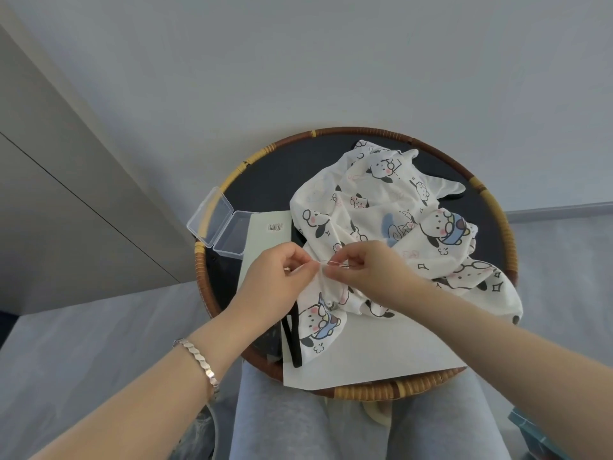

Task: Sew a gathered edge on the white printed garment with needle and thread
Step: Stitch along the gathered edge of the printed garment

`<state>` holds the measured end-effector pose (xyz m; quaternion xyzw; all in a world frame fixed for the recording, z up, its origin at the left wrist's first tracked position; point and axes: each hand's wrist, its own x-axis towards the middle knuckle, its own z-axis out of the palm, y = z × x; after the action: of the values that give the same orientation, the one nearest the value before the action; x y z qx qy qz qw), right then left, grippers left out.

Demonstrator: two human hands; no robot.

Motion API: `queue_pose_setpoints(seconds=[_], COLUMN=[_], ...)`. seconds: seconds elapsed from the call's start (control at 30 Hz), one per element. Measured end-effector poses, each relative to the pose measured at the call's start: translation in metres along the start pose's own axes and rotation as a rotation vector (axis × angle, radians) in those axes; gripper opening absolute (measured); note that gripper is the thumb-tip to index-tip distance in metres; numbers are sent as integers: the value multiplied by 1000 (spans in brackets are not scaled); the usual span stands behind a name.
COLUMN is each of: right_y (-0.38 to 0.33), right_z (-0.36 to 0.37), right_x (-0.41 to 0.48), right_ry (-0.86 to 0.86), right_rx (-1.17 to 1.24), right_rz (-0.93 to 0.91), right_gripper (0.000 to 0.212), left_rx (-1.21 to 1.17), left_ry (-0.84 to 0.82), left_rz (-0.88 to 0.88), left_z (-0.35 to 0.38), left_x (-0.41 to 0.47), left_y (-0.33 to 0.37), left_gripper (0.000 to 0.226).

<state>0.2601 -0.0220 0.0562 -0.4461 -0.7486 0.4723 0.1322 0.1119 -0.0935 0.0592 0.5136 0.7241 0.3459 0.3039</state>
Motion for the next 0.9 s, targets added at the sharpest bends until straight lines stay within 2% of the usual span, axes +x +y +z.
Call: queue_pose_setpoints(seconds=[0.2,0.47,0.67,0.77,0.9], right_y=[2,16,24,16,-4], right_z=[-12,-28,-35,-33,-18], right_x=[-4,-21,-21,-20,-24], right_ry=[74,-170,-144,-37,57], right_rx=[18,-209,-382,-277,95], right_rz=[7,111,237,175,126], right_gripper=[12,17,7,5,19], left_rx=[70,177,158,105,-112], left_ry=[48,159,128,72,5], left_rz=[-25,-73,-80,-92,-194], left_z=[-2,-1,3,3,-2], left_x=[0,4,2,2,0], left_y=[-8,-14,-14,-8,-2], left_gripper=[8,13,11,9,6])
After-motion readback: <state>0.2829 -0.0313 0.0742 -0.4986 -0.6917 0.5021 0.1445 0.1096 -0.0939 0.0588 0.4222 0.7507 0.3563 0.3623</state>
